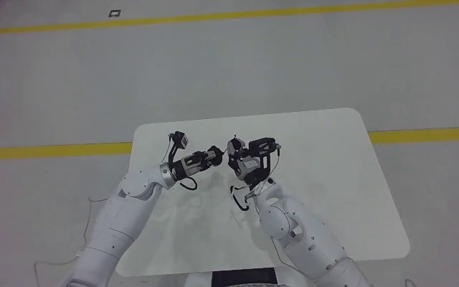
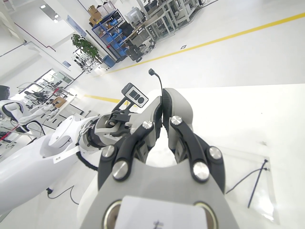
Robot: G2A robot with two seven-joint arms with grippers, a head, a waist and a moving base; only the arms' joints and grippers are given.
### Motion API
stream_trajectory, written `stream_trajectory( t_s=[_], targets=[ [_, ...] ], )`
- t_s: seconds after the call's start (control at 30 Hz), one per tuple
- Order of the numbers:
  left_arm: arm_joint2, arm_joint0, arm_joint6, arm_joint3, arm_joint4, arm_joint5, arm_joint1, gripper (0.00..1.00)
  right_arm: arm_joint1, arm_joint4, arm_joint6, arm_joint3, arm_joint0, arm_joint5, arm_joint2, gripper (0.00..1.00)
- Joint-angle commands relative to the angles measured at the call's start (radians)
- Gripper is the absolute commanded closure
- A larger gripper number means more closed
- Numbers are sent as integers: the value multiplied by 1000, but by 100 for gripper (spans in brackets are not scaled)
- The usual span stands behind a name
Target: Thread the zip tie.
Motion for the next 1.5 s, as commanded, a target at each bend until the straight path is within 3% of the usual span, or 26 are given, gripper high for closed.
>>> stream_trajectory(
  t_s=[0.0,0.9,1.47],
  targets=[
    [0,0,0,0,0,0,0,100,-1,-3,1,2,1,1,0,100],
    [0,0,0,0,0,0,0,100,-16,-45,38,21,6,25,-2,100],
    [0,0,0,0,0,0,0,100,-17,-65,30,-17,-26,25,27,100]
  ],
)
